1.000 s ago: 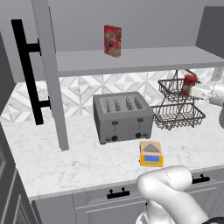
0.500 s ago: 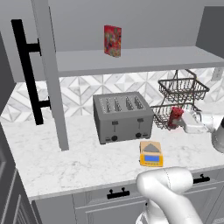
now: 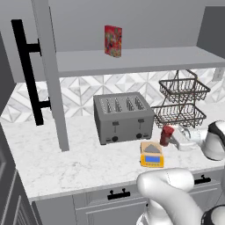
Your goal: Pick the yogurt and place it on the digital scale for weighing, and close the cabinet.
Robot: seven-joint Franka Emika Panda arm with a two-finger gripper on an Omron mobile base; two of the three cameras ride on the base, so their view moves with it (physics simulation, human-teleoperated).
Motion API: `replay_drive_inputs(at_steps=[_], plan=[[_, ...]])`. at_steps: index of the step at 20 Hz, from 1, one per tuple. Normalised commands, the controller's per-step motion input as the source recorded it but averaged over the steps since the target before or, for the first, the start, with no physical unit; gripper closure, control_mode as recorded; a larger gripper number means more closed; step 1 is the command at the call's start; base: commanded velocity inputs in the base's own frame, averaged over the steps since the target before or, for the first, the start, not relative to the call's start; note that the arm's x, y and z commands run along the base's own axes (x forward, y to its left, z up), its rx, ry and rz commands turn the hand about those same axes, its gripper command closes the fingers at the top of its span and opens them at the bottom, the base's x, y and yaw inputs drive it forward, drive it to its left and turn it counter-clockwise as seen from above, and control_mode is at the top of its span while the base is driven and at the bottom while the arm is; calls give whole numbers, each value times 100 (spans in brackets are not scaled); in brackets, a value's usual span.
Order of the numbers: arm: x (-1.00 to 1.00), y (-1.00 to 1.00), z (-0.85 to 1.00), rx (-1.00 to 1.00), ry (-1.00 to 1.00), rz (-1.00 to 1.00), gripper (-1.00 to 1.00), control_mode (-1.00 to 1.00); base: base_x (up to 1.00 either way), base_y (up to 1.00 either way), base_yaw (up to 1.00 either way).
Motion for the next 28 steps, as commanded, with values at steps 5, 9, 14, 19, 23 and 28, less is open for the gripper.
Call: replay_drive_inputs(at_steps=[5, 9, 14, 19, 23, 28], plan=[[29, 0, -71, 0, 0, 4, 100, -100, 0, 0, 0], [35, 0, -55, 0, 0, 2, 100, -100, 0, 0, 0], [48, 0, -23, 0, 0, 1, 100, -100, 0, 0, 0], [55, -9, -20, 0, 0, 0, 100, -100, 0, 0, 0], [40, -24, -26, 0, 0, 0, 100, -100, 0, 0, 0], [28, -1, -42, -4, 0, 0, 100, -100, 0, 0, 0]])
